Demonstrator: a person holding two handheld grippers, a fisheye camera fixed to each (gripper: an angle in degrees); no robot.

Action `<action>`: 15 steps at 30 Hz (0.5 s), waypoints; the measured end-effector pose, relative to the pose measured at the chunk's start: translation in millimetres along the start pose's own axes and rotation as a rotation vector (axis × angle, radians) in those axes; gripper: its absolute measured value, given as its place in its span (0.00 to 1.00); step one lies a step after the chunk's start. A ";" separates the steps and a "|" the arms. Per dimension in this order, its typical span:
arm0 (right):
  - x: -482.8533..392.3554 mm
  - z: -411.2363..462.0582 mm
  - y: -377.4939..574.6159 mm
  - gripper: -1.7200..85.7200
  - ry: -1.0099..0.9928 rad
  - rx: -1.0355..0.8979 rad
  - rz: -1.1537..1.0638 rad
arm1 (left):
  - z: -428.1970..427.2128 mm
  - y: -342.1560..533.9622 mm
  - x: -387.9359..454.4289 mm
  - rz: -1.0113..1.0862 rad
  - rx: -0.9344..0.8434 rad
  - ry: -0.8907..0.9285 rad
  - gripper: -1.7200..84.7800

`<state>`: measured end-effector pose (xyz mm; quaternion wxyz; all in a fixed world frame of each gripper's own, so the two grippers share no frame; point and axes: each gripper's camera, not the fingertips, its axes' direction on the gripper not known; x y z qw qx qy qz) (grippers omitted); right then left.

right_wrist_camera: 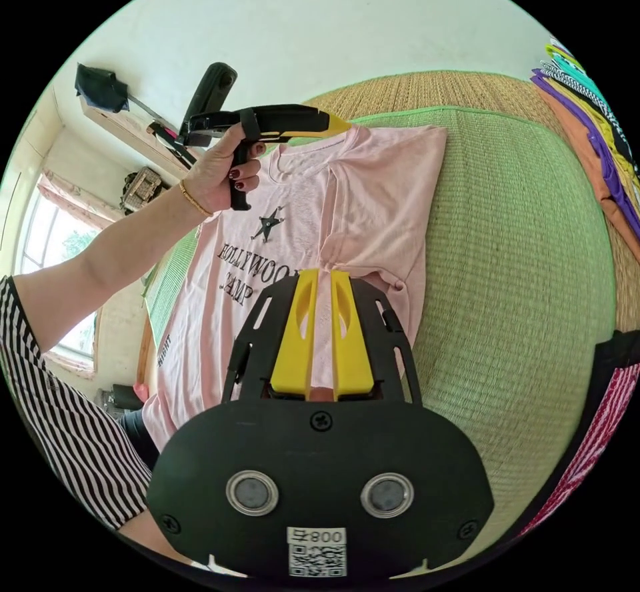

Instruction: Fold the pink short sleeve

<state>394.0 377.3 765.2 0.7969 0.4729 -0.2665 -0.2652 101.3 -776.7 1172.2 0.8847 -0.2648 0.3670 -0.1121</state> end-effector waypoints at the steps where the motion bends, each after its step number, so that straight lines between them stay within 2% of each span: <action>1: -0.8 1.6 -1.4 0.04 0.007 -0.006 -0.007 | 2.1 0.2 1.8 0.017 -0.021 0.006 0.04; 6: -1.3 -7.6 -3.0 0.02 0.060 0.080 0.012 | 11.6 -4.1 8.6 0.079 -0.066 0.003 0.03; 10: 10.0 -13.0 1.0 0.02 0.157 0.196 0.109 | 19.1 -9.1 8.1 0.066 -0.069 -0.025 0.02; 15: 29.2 10.7 -2.7 0.02 0.181 0.142 0.209 | 27.0 -4.8 -0.7 0.060 -0.141 -0.128 0.02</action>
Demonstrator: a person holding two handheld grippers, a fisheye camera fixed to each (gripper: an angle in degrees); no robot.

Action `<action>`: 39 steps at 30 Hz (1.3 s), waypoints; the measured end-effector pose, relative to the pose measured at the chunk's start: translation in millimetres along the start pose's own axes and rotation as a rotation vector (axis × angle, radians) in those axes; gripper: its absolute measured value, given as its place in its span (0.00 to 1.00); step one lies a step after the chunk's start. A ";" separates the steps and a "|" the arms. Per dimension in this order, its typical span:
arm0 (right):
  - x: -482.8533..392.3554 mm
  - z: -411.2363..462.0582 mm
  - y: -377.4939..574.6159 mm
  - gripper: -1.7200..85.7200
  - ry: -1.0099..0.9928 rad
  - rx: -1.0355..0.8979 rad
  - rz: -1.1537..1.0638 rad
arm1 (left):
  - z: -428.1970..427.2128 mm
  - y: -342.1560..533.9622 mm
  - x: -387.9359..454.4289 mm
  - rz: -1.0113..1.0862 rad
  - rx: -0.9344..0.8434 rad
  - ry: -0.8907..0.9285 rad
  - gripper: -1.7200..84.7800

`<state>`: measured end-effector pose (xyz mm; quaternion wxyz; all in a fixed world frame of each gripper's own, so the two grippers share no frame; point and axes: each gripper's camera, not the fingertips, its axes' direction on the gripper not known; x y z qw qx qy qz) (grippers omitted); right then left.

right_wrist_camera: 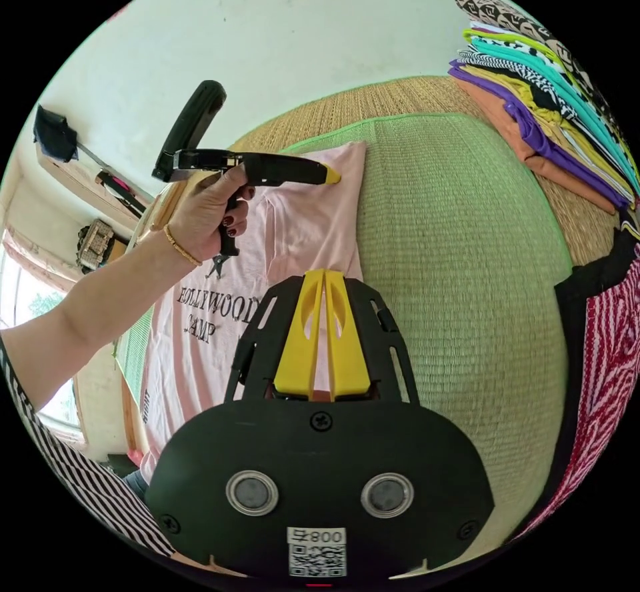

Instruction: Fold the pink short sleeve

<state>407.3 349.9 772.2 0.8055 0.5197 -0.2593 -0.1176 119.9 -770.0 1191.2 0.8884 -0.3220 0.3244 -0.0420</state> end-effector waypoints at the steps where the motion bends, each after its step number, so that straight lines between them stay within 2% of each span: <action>1: -0.4 0.8 -0.4 0.02 0.007 0.009 0.006 | -5.1 3.8 -0.9 0.007 0.014 0.010 0.02; 4: -3.0 7.8 -2.9 0.02 0.053 0.010 0.006 | -19.2 15.5 -2.4 0.047 0.068 0.019 0.02; 7: -3.4 16.9 -3.2 0.02 0.046 0.006 0.007 | -14.9 25.2 -12.1 0.042 -0.029 -0.021 0.02; 12: -14.2 20.9 -4.2 0.02 0.029 0.035 -0.043 | -56.9 72.8 -19.5 0.080 0.083 -0.001 0.02; 15: -27.8 35.4 -7.7 0.02 -0.016 0.003 -0.105 | -56.5 101.6 -35.8 0.039 0.031 -0.027 0.02; 17: -34.7 61.9 -10.1 0.02 0.000 -0.100 -0.133 | -55.5 120.8 -52.2 -0.009 0.000 0.002 0.02; 24: -38.3 80.0 -7.3 0.02 0.005 -0.080 -0.130 | -93.0 191.9 -79.6 -0.074 0.073 0.065 0.02; 30: -65.7 90.2 -4.7 0.02 0.056 -0.041 -0.200 | -154.7 321.6 -113.9 -0.242 0.215 0.133 0.02; 33: -81.7 102.3 -3.2 0.02 -0.006 -0.044 -0.249 | -184.8 399.1 -138.0 -0.389 0.276 0.159 0.03; 35: -95.4 117.4 1.8 0.02 -0.039 -0.067 -0.294 | -205.6 459.8 -156.0 -0.490 0.361 0.233 0.04; 39: -120.9 144.8 8.4 0.02 -0.067 -0.152 -0.364 | -230.5 529.5 -171.8 -0.598 0.462 0.228 0.04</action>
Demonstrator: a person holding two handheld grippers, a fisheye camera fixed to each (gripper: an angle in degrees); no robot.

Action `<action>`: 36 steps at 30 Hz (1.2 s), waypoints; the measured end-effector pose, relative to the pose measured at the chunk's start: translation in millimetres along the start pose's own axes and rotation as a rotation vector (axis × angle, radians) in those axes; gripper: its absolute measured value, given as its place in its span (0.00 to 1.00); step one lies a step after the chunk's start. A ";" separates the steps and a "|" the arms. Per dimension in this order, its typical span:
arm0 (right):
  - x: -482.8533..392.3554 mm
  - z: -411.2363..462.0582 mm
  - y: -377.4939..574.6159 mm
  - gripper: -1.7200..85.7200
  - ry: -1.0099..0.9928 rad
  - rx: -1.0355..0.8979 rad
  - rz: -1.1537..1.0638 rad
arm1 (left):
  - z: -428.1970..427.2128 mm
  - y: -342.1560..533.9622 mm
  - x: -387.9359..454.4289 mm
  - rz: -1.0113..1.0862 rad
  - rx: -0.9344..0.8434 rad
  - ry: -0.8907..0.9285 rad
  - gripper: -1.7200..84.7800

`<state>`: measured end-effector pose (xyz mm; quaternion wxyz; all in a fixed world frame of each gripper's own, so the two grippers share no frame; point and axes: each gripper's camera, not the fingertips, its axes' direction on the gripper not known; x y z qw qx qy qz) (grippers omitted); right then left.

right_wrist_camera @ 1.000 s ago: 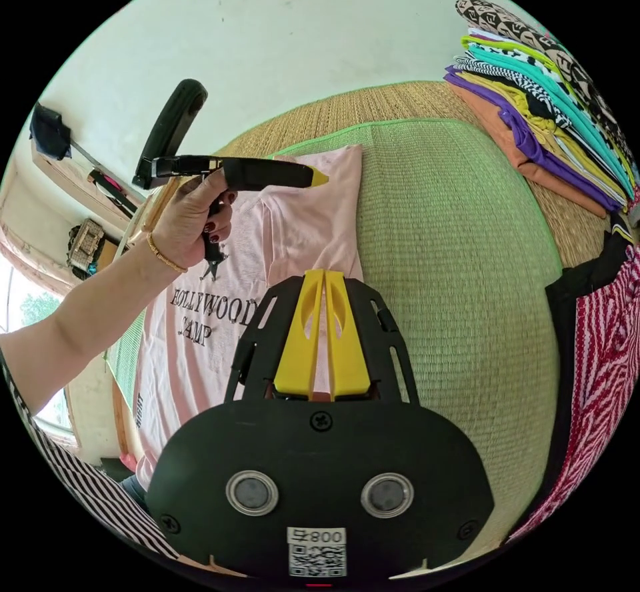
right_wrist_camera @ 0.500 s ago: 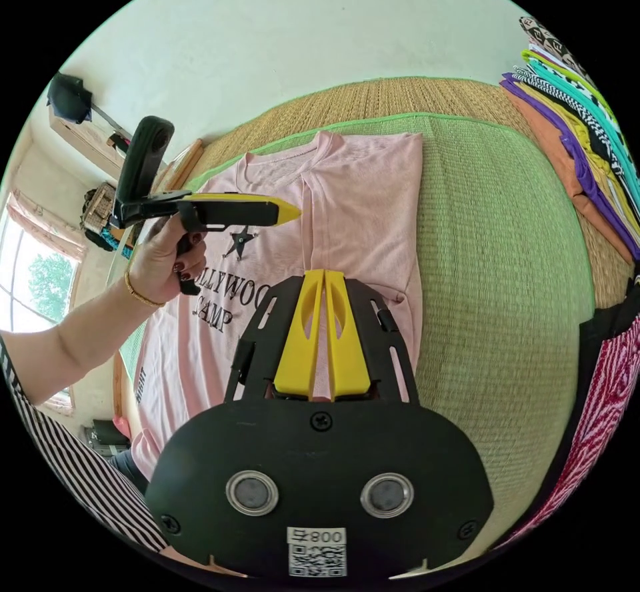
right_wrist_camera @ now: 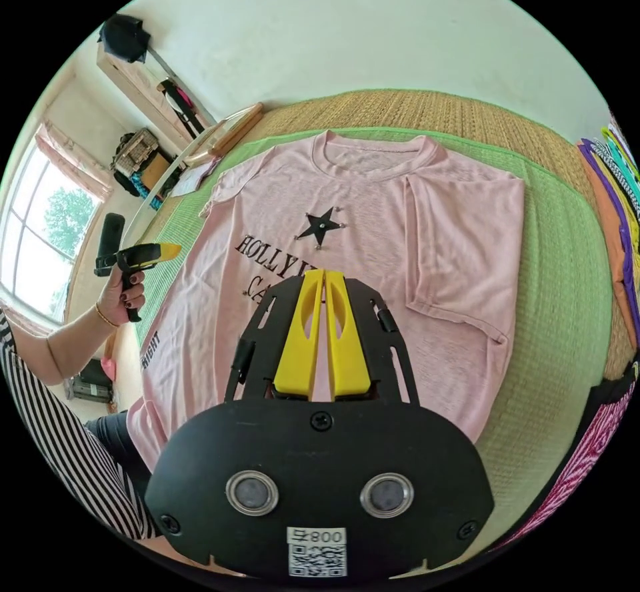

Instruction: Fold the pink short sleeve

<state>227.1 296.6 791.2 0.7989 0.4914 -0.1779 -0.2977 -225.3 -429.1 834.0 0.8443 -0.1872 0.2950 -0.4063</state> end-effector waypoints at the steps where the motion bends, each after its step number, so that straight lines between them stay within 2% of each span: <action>1: -10.1 8.1 -3.7 0.02 0.011 -0.022 -0.024 | -12.7 7.4 -9.6 -0.017 0.021 -0.012 0.03; 11: -96.7 66.5 -41.3 0.03 -0.077 -0.107 -0.217 | -84.9 21.0 -81.2 -0.129 0.249 -0.080 0.06; 17: -127.6 100.5 -71.0 0.06 -0.091 -0.119 -0.263 | -111.5 9.0 -123.1 -0.206 0.270 -0.174 0.13; 22: -151.6 135.9 -101.9 0.08 -0.078 -0.129 -0.301 | -122.0 2.0 -153.2 -0.254 0.271 -0.155 0.14; 36: -223.8 249.7 -216.4 0.12 0.019 -0.166 -0.419 | -152.3 19.8 -213.3 -0.269 0.360 -0.089 0.06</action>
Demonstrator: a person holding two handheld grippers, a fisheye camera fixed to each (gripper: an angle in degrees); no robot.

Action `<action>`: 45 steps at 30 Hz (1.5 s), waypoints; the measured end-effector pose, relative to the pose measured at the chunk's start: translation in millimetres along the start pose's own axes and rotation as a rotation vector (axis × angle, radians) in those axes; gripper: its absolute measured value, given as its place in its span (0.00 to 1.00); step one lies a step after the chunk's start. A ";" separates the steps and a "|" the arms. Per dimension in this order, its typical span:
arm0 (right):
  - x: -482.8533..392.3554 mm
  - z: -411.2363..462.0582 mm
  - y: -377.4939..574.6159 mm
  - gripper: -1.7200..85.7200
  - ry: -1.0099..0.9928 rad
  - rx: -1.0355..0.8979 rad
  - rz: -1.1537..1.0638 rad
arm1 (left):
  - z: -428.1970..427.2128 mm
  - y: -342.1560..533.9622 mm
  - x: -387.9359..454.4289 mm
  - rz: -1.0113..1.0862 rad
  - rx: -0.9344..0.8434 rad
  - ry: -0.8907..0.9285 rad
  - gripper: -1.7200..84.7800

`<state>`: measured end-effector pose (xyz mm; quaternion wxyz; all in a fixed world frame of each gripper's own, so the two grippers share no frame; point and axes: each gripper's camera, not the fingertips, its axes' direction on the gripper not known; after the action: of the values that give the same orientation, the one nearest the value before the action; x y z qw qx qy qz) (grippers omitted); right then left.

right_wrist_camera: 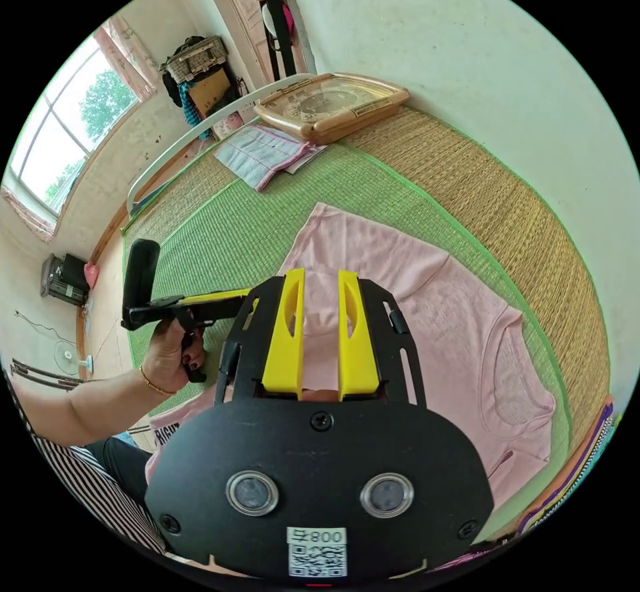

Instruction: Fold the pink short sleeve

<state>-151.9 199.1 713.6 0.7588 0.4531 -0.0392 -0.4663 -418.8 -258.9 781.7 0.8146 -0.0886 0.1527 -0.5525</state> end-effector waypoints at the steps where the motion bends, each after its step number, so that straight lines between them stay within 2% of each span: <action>1: 0.0 8.5 -14.1 0.11 0.003 -0.006 -0.005 | -2.2 -0.7 -2.7 0.005 -0.001 0.002 0.06; 8: -0.4 61.2 -79.2 0.12 0.070 -0.073 -0.029 | -12.8 -2.7 -20.4 0.007 0.010 0.040 0.05; 15: -9.1 114.3 -101.5 0.13 0.123 -0.168 -0.067 | -18.8 -3.9 -30.3 0.008 0.003 0.066 0.04; 21: -3.2 119.8 -101.6 0.11 0.171 -0.126 -0.056 | -22.4 -1.5 -33.6 0.010 0.001 0.075 0.04; 24: 8.4 118.7 -100.0 0.06 0.174 -0.120 -0.053 | -23.6 1.4 -33.8 0.008 0.003 0.078 0.04; 36: 99.8 69.2 -58.9 0.03 -0.084 -0.004 0.107 | -21.6 19.2 -16.1 0.029 -0.008 0.033 0.04; 45: 200.6 -22.6 14.1 0.03 -0.313 0.217 0.231 | -19.6 31.7 94.0 0.402 -0.017 -0.081 0.04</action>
<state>-18.8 66.9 637.6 0.7386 0.4468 -0.2581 -0.4338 -365.7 -333.8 739.2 0.9131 -0.0853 0.1393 -0.3735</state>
